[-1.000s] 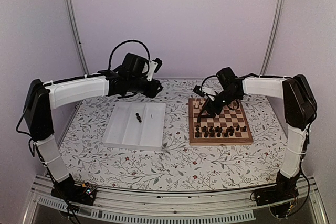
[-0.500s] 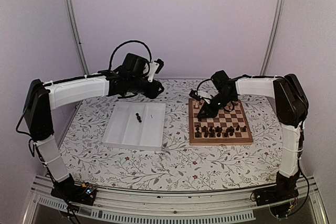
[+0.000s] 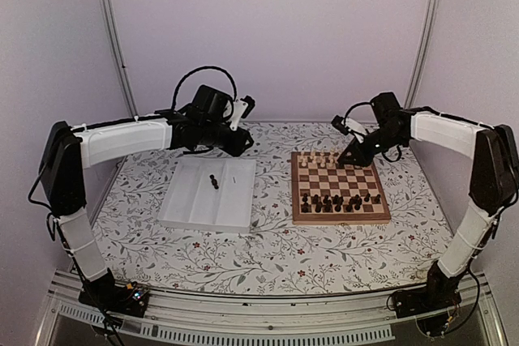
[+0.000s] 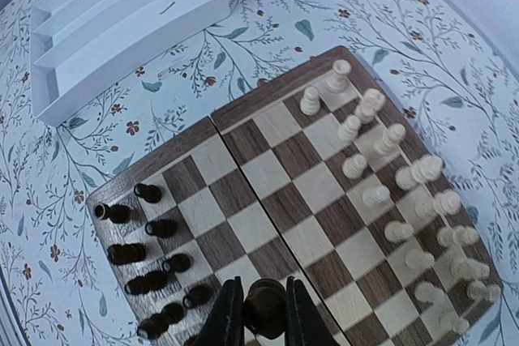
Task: Set up the chess pieces on the board
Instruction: Pick up the chess piece from the chessboard, then place the chess piece on the chessboard.
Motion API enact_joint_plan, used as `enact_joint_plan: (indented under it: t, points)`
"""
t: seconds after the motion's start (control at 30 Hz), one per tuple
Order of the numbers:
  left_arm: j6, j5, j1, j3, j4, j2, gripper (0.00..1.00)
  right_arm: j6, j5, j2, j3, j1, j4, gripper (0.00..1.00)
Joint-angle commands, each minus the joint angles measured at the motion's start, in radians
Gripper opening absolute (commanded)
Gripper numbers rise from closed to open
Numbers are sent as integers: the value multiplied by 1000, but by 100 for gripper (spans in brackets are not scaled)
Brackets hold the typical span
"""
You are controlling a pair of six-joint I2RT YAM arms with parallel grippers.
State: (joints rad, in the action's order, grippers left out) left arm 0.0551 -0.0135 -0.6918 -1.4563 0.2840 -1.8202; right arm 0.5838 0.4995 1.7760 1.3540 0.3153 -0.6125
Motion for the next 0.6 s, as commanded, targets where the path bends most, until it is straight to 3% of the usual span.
enact_joint_plan:
  t: [0.0, 0.27, 0.57]
  points:
    - [-16, -19, -5, -31, 18, -10, 37, 6, 7, -184, -157, -90, -15, 2]
    - [-19, -22, -5, -40, 30, -22, 37, 69, -19, -406, -408, -164, -12, 2]
    - [-13, -11, -5, -45, 36, -33, 37, 100, -30, -402, -501, -164, 54, 2]
